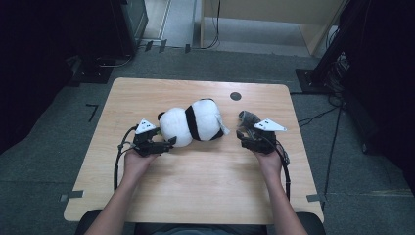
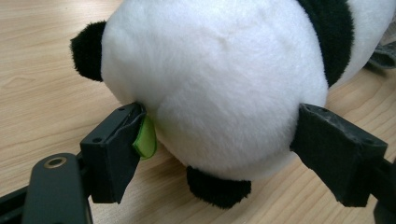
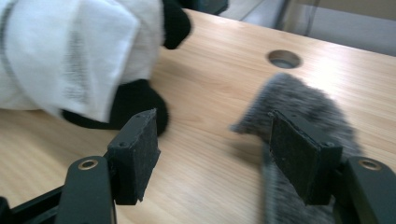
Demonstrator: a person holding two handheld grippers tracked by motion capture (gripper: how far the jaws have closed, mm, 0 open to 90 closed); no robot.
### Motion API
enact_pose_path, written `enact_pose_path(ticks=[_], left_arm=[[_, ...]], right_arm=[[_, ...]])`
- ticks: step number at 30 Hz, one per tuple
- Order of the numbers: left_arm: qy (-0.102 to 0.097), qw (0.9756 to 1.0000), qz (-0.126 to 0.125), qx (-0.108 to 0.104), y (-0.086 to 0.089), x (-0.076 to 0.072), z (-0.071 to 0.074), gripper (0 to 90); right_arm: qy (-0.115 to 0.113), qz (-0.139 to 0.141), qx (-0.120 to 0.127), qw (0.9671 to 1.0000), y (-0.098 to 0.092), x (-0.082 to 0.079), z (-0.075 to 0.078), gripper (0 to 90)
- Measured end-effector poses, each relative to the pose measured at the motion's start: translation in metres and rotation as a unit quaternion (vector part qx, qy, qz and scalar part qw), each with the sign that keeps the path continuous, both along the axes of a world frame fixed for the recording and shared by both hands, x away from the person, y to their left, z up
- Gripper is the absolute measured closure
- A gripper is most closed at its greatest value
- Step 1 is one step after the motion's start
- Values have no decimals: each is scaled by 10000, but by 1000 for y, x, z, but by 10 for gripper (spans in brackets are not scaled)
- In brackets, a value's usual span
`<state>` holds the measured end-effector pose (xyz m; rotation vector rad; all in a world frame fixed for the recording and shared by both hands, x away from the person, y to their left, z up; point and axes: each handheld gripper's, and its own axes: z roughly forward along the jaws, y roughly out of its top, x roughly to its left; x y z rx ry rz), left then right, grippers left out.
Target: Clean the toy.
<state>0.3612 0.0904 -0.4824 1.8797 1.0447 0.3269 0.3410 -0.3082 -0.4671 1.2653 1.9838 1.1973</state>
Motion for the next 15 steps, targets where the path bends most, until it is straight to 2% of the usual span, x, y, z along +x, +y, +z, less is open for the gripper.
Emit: enact_pose_path(ticks=[1, 2, 3, 4, 7, 12, 14, 15], left_arm=[[0, 10000, 0, 0, 0, 0, 0, 170], [-10, 10000, -11, -2, 0, 0, 0, 170], [-22, 10000, -23, -3, 0, 1, -1, 170], [-34, 10000, -29, -2, 0, 1, 0, 170], [-36, 10000, -27, -17, 0, 2, -1, 169], [-68, 10000, -16, -58, 0, 3, -1, 169], [-72, 9999, -22, -68, -1, 4, -1, 169], [-70, 9999, -23, -76, -1, 4, -1, 170]], right_arm=[[0, 0, 0, 10000, 0, 0, 0, 327], [-15, -182, 13, 9998, -8, 0, 0, 330], [-15, -182, 13, 9998, -8, 0, 0, 330], [-1, -329, 101, 9994, -15, 0, -1, 333], [-24, -443, 127, 9989, -20, -1, -2, 333], [-156, -724, -42, 9972, -31, 3, -8, 340], [-156, -761, -48, 9970, -33, 5, -10, 356], [-97, -824, -12, 9965, -37, 10, -15, 359]])
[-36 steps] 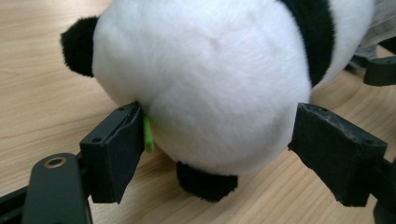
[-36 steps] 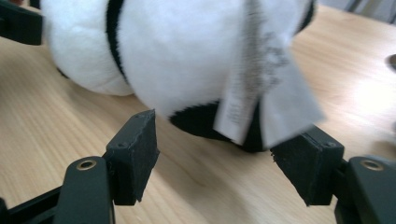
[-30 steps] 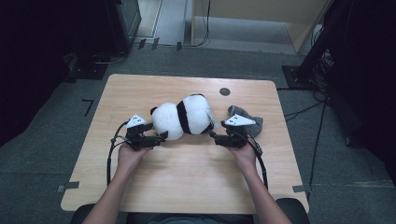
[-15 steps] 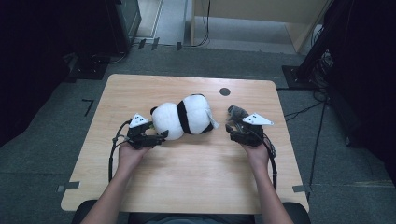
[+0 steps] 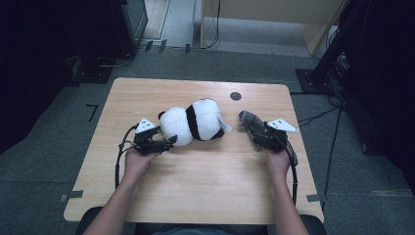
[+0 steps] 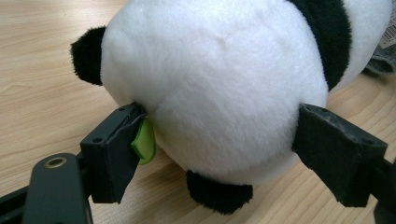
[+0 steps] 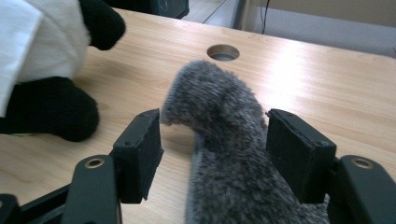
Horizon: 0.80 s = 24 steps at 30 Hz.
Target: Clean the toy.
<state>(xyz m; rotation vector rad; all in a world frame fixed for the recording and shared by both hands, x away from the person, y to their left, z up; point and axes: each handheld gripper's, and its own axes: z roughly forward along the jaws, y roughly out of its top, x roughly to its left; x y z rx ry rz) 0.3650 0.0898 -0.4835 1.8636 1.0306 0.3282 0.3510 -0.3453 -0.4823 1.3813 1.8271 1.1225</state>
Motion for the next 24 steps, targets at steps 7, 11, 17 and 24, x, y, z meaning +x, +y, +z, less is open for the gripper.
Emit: enact_pose_path(ticks=[7, 11, 17, 24], left_arm=[[10, 10000, 1, -1, 0, 0, 0, 169], [1, 10000, 0, -21, 1, 1, -1, 169], [5, 10000, 31, -80, 1, 1, -2, 168], [36, 9999, 41, -150, 1, 2, -4, 158]], right_arm=[[54, -182, -229, 9996, -3, 17, -15, 399], [232, -255, -298, 9990, -5, 26, -24, 459], [415, -302, -461, 9976, -5, 30, -36, 539], [870, -246, -381, 9952, -5, 35, -39, 467]])
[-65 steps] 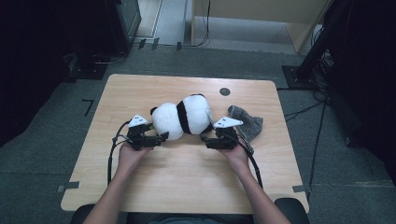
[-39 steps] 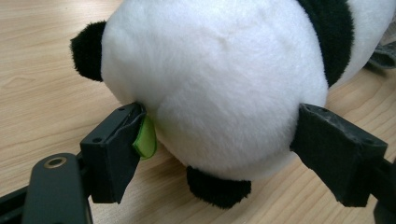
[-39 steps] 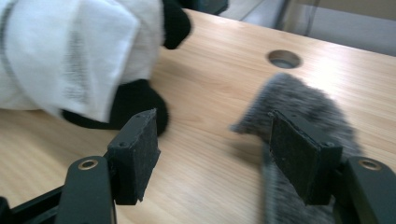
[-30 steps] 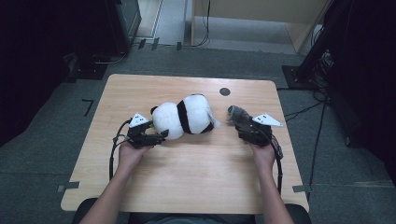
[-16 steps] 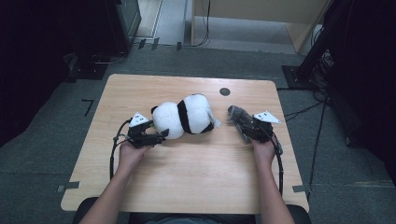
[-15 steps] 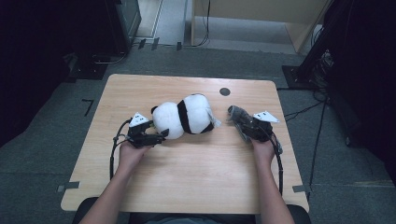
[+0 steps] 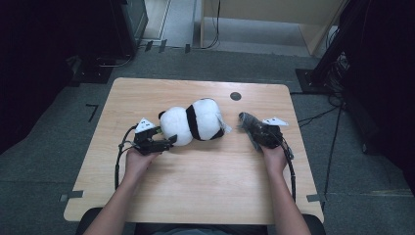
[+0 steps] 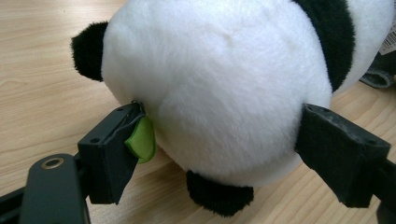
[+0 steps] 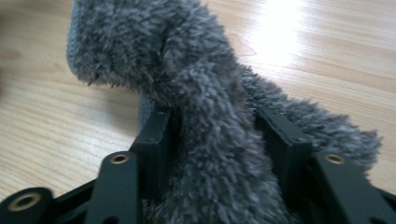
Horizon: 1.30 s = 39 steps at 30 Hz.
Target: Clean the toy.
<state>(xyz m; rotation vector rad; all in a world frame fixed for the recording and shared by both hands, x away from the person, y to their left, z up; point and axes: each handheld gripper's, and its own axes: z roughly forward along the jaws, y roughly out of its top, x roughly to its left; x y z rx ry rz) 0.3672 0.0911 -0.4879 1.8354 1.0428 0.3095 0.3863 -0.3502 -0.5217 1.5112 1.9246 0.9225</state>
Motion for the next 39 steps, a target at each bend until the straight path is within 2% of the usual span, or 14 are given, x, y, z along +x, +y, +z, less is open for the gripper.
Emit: enact_pose_path(ticks=[2, 5, 10, 14, 17, 21, 24, 25, 31, 32, 35, 36, 38, 39], left_arm=[[-23, 10000, -1, 1, 0, 0, 0, 154], [-4, 10000, 1, 12, -1, 0, -2, 144], [-243, 9996, 45, 152, -4, -1, -2, 132], [-114, 9999, 12, 35, -4, 1, -4, 132], [-71, 10000, 49, 7, -4, 1, -4, 134], [-56, 10000, -28, -58, -3, 0, -3, 306], [-12, 9999, -41, -108, -2, 1, -3, 361], [50, 9999, -36, -134, -2, 1, -3, 389], [116, 9998, -6, -178, 0, 1, -2, 509], [155, 9996, 7, -224, 1, 2, -2, 558], [205, 9994, 0, -265, 2, 3, -1, 599], [224, 9993, 9, -291, 2, 3, -1, 634], [269, 9991, 9, -322, 3, 3, -1, 647], [286, 9991, 0, -323, 3, 3, 0, 688]], right_arm=[[-63, -10, -283, 9996, 6, -2, 0, 427], [-18, -165, -208, 9996, 6, -2, 0, 422], [-5, -106, -178, 9998, 6, -3, 0, 392], [22, -92, 7, 10000, 2, -3, 0, 534], [-30, -29, -32, 10000, -3, -4, 0, 667], [93, 16, 29, 10000, -5, -4, 8, 725], [41, 70, 50, 10000, -2, -5, 15, 726], [-87, 135, 126, 9998, 2, -6, 25, 726], [-169, 409, 205, 9988, 12, -8, 52, 725], [-244, 556, 275, 9978, 18, -10, 67, 725], [-354, 670, 293, 9967, 23, -11, 79, 726], [-378, 843, 326, 9952, 30, -11, 93, 729], [-388, 896, 326, 9947, 33, -11, 98, 730], [-460, 1062, 369, 9926, 42, -11, 109, 730]])
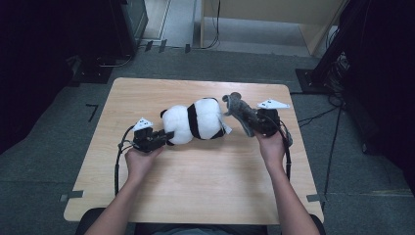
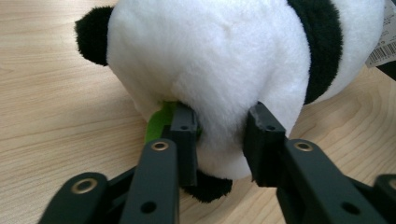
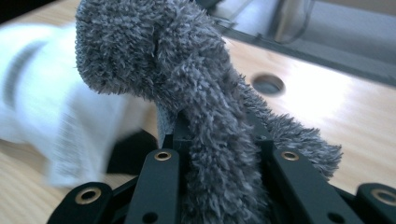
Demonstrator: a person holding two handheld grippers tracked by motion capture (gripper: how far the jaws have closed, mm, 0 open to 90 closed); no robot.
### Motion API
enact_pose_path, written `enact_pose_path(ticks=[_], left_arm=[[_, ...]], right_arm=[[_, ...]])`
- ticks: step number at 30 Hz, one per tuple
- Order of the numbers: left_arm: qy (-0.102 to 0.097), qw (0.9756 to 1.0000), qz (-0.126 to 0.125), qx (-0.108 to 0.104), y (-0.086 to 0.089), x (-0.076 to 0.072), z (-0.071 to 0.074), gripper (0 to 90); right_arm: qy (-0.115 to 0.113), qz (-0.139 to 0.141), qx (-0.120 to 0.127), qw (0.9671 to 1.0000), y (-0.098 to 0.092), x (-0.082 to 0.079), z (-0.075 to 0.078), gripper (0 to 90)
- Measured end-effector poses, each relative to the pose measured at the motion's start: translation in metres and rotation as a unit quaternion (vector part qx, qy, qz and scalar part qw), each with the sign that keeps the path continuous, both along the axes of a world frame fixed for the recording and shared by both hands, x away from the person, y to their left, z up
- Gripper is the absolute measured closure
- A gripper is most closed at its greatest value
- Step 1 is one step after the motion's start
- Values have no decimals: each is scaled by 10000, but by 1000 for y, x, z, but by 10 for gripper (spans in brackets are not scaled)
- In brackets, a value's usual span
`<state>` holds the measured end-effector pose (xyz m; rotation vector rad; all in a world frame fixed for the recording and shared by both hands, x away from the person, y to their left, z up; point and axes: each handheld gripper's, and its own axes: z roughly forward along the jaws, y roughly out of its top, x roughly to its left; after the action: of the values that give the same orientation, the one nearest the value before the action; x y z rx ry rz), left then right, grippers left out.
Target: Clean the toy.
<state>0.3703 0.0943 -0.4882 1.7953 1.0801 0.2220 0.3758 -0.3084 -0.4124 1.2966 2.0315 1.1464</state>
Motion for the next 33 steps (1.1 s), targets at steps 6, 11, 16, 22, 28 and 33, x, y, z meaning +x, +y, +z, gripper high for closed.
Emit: enact_pose_path(ticks=[6, 11, 16, 22, 28, 33], left_arm=[[65, 9999, -111, -76, 4, 1, 1, 732], [129, 9993, -325, -131, 13, 1, 5, 743], [72, 9996, -268, -33, 18, -1, 8, 707], [76, 9997, -232, 12, 19, 0, 7, 614], [43, 9998, -185, -12, 19, -1, 6, 459], [-28, 9999, -161, -13, 16, -2, 5, 349]], right_arm=[[-76, 386, 26, 9992, 26, 9, 25, 731], [-104, 681, -80, 9976, 47, 21, 39, 729], [-102, 923, -185, 9955, 71, 34, 48, 728], [178, 1197, -399, 9919, 105, 64, 46, 727], [282, 1415, -580, 9878, 136, 90, 47, 727], [441, 1497, -615, 9858, 155, 106, 40, 727]])
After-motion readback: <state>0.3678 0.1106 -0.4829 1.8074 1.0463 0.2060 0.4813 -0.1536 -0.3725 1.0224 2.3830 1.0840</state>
